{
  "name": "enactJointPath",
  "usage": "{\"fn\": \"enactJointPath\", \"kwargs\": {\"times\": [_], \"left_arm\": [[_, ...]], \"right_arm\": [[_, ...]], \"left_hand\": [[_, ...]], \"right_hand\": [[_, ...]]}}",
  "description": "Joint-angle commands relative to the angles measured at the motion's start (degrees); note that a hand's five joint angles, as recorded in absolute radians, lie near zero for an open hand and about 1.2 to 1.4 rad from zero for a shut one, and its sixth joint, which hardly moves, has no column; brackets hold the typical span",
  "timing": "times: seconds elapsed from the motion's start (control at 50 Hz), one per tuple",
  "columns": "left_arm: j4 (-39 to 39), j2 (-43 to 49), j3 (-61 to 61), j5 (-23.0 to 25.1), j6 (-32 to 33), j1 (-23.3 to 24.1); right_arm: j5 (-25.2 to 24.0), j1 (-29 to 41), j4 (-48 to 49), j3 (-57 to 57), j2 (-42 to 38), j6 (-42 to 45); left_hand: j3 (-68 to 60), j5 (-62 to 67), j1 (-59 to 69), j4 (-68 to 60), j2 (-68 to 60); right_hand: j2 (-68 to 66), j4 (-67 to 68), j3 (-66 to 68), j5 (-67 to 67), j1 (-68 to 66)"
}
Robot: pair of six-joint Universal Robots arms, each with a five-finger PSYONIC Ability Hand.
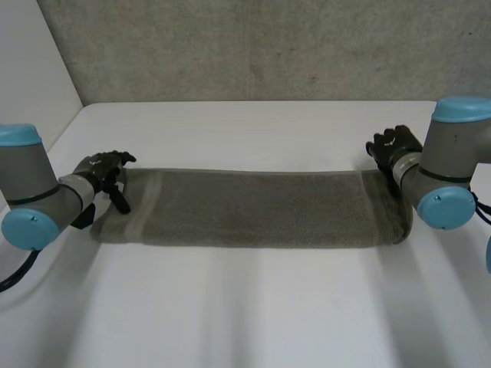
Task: Fold the laundry
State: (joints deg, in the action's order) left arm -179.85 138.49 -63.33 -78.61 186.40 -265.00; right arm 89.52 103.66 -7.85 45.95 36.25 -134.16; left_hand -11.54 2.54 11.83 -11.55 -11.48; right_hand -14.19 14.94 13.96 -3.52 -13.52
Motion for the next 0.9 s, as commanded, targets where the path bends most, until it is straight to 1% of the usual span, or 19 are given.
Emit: {"fn": "enactJointPath", "kwargs": {"times": [0.02, 0.08, 0.12, 0.14, 0.18, 0.2, 0.24, 0.3, 0.34, 0.36, 0.4, 0.46, 0.54, 0.58, 0.64, 0.68, 0.74, 0.78, 0.9], "left_arm": [[0.0, -5.5, -2.0, -0.3, -0.2, 0.0], [-0.1, -9.8, -4.2, 0.0, -0.2, 0.0], [-0.2, -12.1, -5.6, 0.0, -0.2, 0.0], [-0.3, -14.4, -7.0, 0.0, -0.2, -0.1], [-0.3, -16.5, -8.6, 0.1, -0.2, -0.2], [-0.4, -18.7, -10.4, 0.3, -0.2, -0.2], [-0.5, -20.7, -12.4, 0.4, -0.2, -0.3], [-1.2, -24.0, -16.8, 0.5, -0.2, -0.4], [-2.0, -25.5, -19.3, 0.6, -0.2, -0.4], [-2.9, -26.7, -21.6, 0.6, -0.1, -0.3], [-4.2, -27.8, -24.1, 0.7, -0.1, -0.3], [-7.2, -29.5, -28.4, 0.7, -0.1, -0.2], [-12.5, -30.6, -33.7, 0.7, -0.1, 0.1], [-14.0, -30.7, -34.7, 0.7, -0.1, 0.2], [-16.3, -31.3, -36.5, 0.7, -0.1, 0.4], [-17.0, -31.5, -37.0, 0.7, -0.2, 0.6], [-18.4, -31.6, -37.7, 0.7, -0.1, 0.9], [-19.1, -31.6, -38.0, 0.7, -0.1, 0.9], [-20.8, -31.4, -39.3, 0.7, -0.1, 1.0]], "right_arm": [[-0.2, 0.0, 3.0, 1.1, 5.1, -3.5], [-0.6, -0.4, 4.5, 2.6, 9.8, -7.3], [-0.7, -0.7, 5.2, 5.2, 14.9, -10.0], [-0.7, -0.7, 5.2, 5.2, 14.9, -10.0], [-1.8, -0.8, 5.5, 8.6, 20.2, -11.2], [-1.8, -0.8, 5.5, 8.6, 20.2, -11.2], [-3.5, -0.9, 5.6, 13.7, 25.4, -11.4], [-4.4, -0.9, 5.4, 16.8, 28.2, -11.4], [-5.5, -0.9, 4.8, 22.8, 32.1, -11.4], [-5.5, -0.9, 4.8, 22.9, 32.1, -11.4], [-6.1, -0.8, 4.7, 29.3, 34.2, -11.4], [-6.4, -1.0, 4.7, 32.5, 34.9, -11.4], [-7.0, -2.7, 5.1, 41.6, 35.9, -12.0], [-7.3, -3.3, 5.7, 44.3, 36.1, -12.6], [-8.7, -4.0, 7.3, 48.6, 36.1, -15.3], [-10.7, -5.7, 11.2, 51.9, 35.6, -18.8], [-11.7, -6.7, 13.3, 53.0, 35.1, -20.4], [-13.6, -7.6, 17.4, 53.6, 32.2, -23.7], [-13.1, -8.0, 20.1, 51.4, 26.9, -24.7]], "left_hand": [[0.6, -1.6, -0.9, 0.7, 0.6], [0.6, -1.6, -0.9, 0.7, 0.6], [0.8, -1.8, -1.1, 0.8, 0.8], [0.8, -1.8, -1.1, 0.8, 0.8], [0.8, -1.8, -1.1, 0.8, 0.8], [0.8, -1.8, -1.1, 0.8, 0.8], [1.0, -2.0, -1.3, 1.0, 0.9], [1.0, -2.0, -1.3, 1.0, 0.9], [1.0, -2.0, -1.3, 1.0, 0.9], [1.0, -2.0, -1.3, 1.0, 0.9], [1.2, -2.2, -1.5, 1.2, 1.1], [1.0, -2.0, -1.3, 1.0, 0.9], [0.8, -1.8, -1.1, 0.8, 0.8], [0.8, -1.8, -1.1, 0.8, 0.8], [0.8, -1.8, -1.1, 0.8, 0.8], [1.0, -2.0, -1.3, 1.0, 0.9], [1.0, -2.0, -1.3, 1.0, 0.9], [1.0, -2.0, -1.3, 1.0, 0.9], [1.0, -2.0, -1.3, 1.0, 0.9]], "right_hand": [[4.2, -4.9, -4.0, 3.5, 3.5], [4.2, -4.9, -4.0, 3.5, 3.5], [4.2, -4.9, -4.0, 3.5, 3.5], [4.2, -4.9, -4.0, 3.5, 3.5], [4.2, -4.9, -4.0, 3.5, 3.5], [4.2, -4.9, -4.0, 3.5, 3.5], [4.2, -4.9, -4.0, 3.5, 3.5], [4.2, -4.9, -4.0, 3.5, 3.5], [4.2, -4.9, -4.0, 3.5, 3.5], [4.2, -4.9, -4.0, 3.5, 3.5], [4.2, -4.9, -4.0, 3.5, 3.5], [1.4, -2.2, -1.2, 0.7, 0.7], [-6.8, 6.1, 7.0, -7.5, -7.5], [-7.2, 6.4, 7.4, -7.8, -7.8], [-7.2, 6.4, 7.4, -7.8, -7.8], [-7.2, 6.4, 7.4, -7.8, -7.8], [-7.2, 6.4, 7.4, -7.8, -7.8], [-7.3, 6.6, 7.6, -8.0, -8.0], [-9.0, 8.3, 9.2, -9.7, -9.7]]}}
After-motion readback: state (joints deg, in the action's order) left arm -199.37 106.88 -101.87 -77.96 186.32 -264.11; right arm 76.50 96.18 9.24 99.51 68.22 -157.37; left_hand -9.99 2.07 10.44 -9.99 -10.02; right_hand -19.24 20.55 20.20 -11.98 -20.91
